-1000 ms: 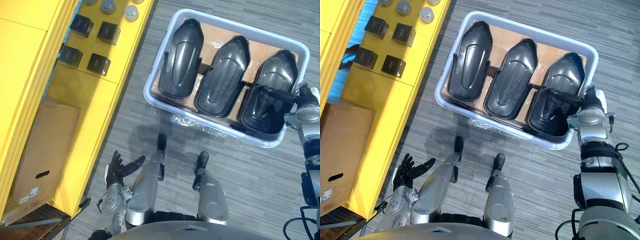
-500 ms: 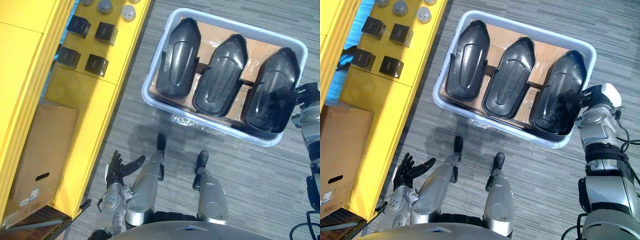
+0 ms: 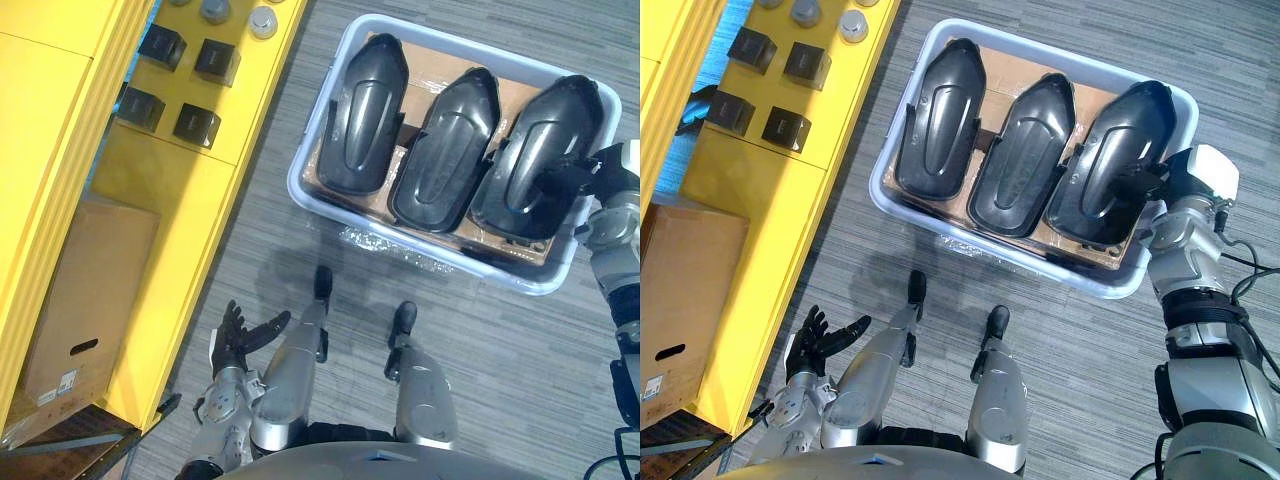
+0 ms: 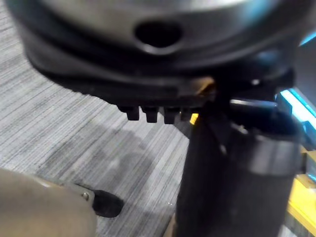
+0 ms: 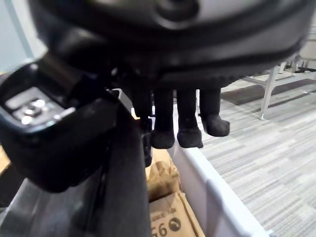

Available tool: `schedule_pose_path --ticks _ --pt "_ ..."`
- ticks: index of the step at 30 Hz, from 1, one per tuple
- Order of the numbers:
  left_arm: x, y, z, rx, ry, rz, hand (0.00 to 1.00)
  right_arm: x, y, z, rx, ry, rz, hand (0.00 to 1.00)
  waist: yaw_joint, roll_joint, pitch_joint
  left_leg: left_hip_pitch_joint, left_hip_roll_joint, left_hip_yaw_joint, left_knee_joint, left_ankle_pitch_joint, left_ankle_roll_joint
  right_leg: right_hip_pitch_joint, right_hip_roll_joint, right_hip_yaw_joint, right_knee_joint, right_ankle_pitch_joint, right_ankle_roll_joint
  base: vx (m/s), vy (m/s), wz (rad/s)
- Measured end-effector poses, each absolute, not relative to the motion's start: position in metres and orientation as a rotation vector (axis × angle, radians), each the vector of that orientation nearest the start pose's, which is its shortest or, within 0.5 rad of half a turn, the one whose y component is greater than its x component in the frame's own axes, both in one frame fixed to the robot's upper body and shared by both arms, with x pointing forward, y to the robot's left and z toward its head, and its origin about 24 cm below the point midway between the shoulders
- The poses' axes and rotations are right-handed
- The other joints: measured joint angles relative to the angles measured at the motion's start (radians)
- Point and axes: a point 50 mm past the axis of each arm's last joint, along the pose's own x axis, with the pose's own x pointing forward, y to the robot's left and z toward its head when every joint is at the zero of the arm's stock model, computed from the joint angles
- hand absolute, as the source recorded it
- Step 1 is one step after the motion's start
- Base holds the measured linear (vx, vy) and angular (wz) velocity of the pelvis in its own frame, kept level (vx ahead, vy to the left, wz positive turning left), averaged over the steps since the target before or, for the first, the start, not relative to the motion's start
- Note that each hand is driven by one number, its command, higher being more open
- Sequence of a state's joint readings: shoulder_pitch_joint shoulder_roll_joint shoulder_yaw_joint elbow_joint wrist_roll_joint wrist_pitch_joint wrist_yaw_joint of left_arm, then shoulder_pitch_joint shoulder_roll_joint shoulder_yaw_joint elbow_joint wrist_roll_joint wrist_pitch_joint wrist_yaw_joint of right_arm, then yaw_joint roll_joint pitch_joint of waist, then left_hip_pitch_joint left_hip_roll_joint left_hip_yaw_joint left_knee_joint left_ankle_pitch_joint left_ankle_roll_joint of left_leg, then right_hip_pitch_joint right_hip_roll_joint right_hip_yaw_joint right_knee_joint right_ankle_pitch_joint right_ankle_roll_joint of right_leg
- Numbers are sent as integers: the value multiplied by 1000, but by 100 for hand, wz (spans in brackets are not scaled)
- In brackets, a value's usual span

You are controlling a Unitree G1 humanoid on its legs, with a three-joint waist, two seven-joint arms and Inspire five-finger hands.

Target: Walk over and take three plastic housings, then place them on the shelf

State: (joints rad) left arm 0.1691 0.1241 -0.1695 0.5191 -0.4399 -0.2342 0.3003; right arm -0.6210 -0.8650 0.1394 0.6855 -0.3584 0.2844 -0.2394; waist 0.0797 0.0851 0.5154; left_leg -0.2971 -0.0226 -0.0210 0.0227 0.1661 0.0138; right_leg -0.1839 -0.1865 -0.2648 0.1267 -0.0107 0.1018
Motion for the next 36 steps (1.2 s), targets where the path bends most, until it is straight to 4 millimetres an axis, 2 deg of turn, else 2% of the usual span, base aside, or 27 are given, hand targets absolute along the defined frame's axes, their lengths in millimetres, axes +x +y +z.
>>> schedule_pose_path --ticks 4,7,10,15,18,19,21,23,25,27,29,32,34,36 --pt "167 183 -88 -198 500 388 100 324 -361 161 -1217 189 -627 0 0 -8 1 8 2 -5 -19 12 -1 5 3 -4 -1 0 0 14 -32 3" --pt "169 190 -85 -225 480 420 100 324 -351 149 -1208 171 -614 0 -1 -24 5 33 6 -8 -29 15 -3 29 8 -6 -5 -1 -2 15 -36 3" --pt "172 199 -72 -257 408 458 100 319 -340 141 -1174 127 -606 0 -2 -46 5 51 14 -9 -51 21 -9 35 15 -6 -5 -5 -7 6 -49 -1" --pt "182 221 -17 -303 150 560 100 292 -334 131 -1095 39 -705 0 -8 -78 1 125 17 -5 -100 33 -13 89 17 -5 -7 -16 -4 30 -36 -1" --pt "187 240 17 -312 -7 630 100 280 -333 122 -1050 29 -759 0 -25 -103 -27 140 15 -6 -105 32 -15 108 17 -7 -17 -18 -3 26 -13 1" --pt "187 245 26 -313 -47 642 100 275 -334 119 -1031 32 -776 0 -29 -112 -37 148 14 -5 -105 32 -15 122 17 -7 -27 -16 -1 58 -19 1" --pt "188 246 33 -319 -61 638 100 268 -336 114 -1033 45 -797 0 -33 -118 -64 164 10 -1 -105 26 -19 145 15 -7 -45 -13 3 55 -11 -1" --pt "190 243 38 -345 -61 603 100 260 -336 110 -1055 47 -800 0 -37 -118 -124 171 8 1 -105 19 -18 158 15 -8 -61 -11 6 72 -13 -2" --pt "192 239 45 -347 -83 549 100 259 -331 113 -1040 15 -801 0 -49 -118 -146 190 9 3 -105 14 -22 177 16 -8 -68 -11 6 44 -18 -4" --pt "197 224 56 -352 -113 408 100 258 -322 118 -1077 -56 -773 0 -55 -112 -188 203 10 14 -106 6 -22 186 16 -4 -78 -10 8 14 -14 -12" --pt "204 209 59 -350 -100 267 100 259 -318 121 -1107 -103 -752 0 -58 -105 -219 204 10 18 -106 5 -21 186 16 -2 -79 -10 8 7 0 -8" --pt "220 171 53 -300 39 -71 100 266 -299 125 -1133 -204 -655 0 -60 -93 -251 229 13 31 -106 2 -23 204 17 7 -80 -9 9 -1 -3 -11" --pt "223 157 45 -290 110 -175 100 269 -288 125 -1131 -247 -591 0 -62 -89 -269 234 14 42 -106 -1 -23 204 17 18 -80 -9 10 -5 -1 -16" --pt "226 145 35 -280 188 -254 100 273 -275 126 -1130 -293 -518 0 -79 -86 -285 236 15 45 -107 -1 -23 204 17 23 -81 -7 12 -4 3 -10"
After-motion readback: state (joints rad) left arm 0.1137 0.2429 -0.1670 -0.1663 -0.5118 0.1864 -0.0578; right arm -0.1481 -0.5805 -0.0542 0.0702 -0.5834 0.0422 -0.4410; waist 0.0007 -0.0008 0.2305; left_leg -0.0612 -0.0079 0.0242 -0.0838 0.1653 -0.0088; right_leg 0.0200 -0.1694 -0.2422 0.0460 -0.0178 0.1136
